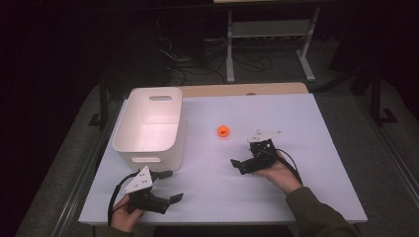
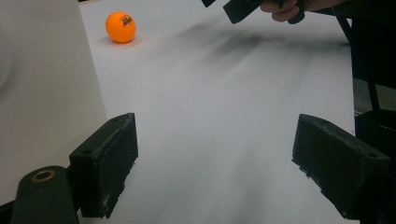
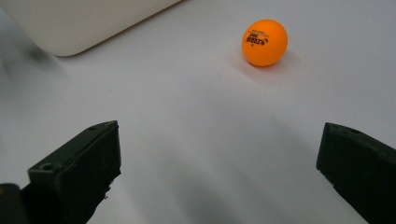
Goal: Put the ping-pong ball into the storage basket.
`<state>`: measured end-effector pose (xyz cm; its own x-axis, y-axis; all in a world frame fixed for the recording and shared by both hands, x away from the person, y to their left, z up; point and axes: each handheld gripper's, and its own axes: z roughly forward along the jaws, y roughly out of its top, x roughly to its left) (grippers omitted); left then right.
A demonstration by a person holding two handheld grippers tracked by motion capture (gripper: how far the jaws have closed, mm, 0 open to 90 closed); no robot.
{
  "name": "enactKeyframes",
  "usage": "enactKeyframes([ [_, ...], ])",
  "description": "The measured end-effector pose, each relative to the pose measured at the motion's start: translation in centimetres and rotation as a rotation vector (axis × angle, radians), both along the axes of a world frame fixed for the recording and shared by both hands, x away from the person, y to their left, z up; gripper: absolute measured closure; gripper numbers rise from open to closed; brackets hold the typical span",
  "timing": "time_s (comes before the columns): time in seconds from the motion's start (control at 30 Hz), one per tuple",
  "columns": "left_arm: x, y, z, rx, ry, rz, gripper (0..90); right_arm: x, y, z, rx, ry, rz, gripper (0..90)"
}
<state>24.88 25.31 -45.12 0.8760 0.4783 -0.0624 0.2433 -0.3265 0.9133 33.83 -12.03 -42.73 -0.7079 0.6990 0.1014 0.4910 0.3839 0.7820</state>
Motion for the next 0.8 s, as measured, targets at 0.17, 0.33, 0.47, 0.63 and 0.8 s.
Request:
enactKeyframes([
  [0.17, 0.0, 0.0, 0.0, 0.001, -0.001, 0.000, 14.1, 0.2, 0.2, 0.0, 0.002, 0.000, 0.000, 0.0],
  [0.33, 0.0, 0.0, 0.0, 0.001, -0.001, -0.001, 14.1, 0.4, 0.3, -0.1, 0.001, 0.003, -0.004, 0.0],
  [0.47, 0.0, 0.0, 0.0, 0.002, -0.002, -0.001, 14.1, 0.7, 0.3, -0.2, 0.000, 0.003, -0.005, 0.0],
  [0.63, 0.0, 0.0, 0.0, 0.004, -0.002, -0.001, 14.1, 1.1, 0.6, -0.1, -0.006, 0.001, -0.002, 0.0],
  [0.8, 0.0, 0.0, 0.0, 0.004, -0.003, -0.002, 14.1, 1.3, 0.9, 0.0, -0.003, -0.002, -0.002, 0.0],
])
